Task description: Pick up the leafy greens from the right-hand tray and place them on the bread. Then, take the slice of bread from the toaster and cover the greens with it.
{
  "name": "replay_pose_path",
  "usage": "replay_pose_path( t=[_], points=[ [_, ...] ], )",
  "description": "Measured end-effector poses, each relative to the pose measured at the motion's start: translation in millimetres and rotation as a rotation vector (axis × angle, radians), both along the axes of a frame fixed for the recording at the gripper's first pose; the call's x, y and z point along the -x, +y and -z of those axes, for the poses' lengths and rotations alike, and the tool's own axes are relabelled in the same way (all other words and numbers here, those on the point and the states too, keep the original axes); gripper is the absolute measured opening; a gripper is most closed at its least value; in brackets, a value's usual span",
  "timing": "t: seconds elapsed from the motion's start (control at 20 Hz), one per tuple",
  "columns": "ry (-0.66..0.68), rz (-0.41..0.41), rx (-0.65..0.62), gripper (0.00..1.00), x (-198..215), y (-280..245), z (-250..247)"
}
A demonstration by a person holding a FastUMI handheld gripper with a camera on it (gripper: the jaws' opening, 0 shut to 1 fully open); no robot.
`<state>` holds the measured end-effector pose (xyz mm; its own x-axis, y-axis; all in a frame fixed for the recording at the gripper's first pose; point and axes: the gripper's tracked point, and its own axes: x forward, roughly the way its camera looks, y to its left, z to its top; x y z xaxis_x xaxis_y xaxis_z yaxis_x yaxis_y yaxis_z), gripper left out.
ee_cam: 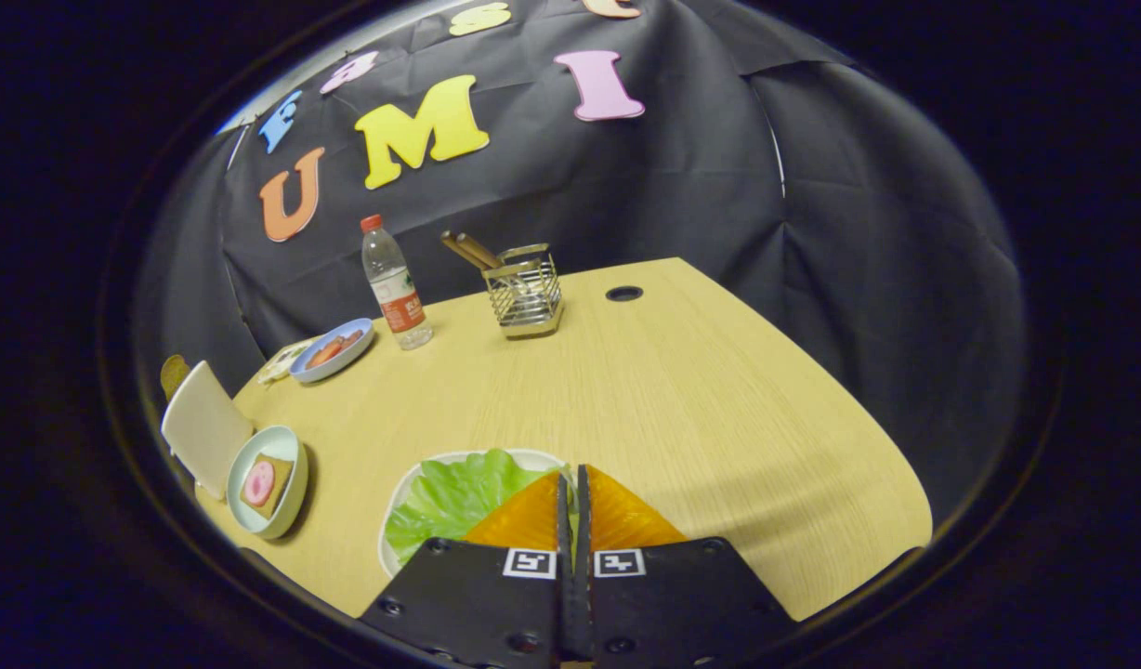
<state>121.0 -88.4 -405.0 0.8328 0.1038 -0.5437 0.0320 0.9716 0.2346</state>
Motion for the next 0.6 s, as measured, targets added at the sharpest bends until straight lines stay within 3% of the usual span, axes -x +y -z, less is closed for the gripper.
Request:
replay_pose_path(
  t=[0.35,0.6],
  points=[
    [-0.048,-0.025,-0.019,0.00,4,12,-59],
    [-0.097,-0.064,0.059,0.00,7,26,-108]
  ],
)
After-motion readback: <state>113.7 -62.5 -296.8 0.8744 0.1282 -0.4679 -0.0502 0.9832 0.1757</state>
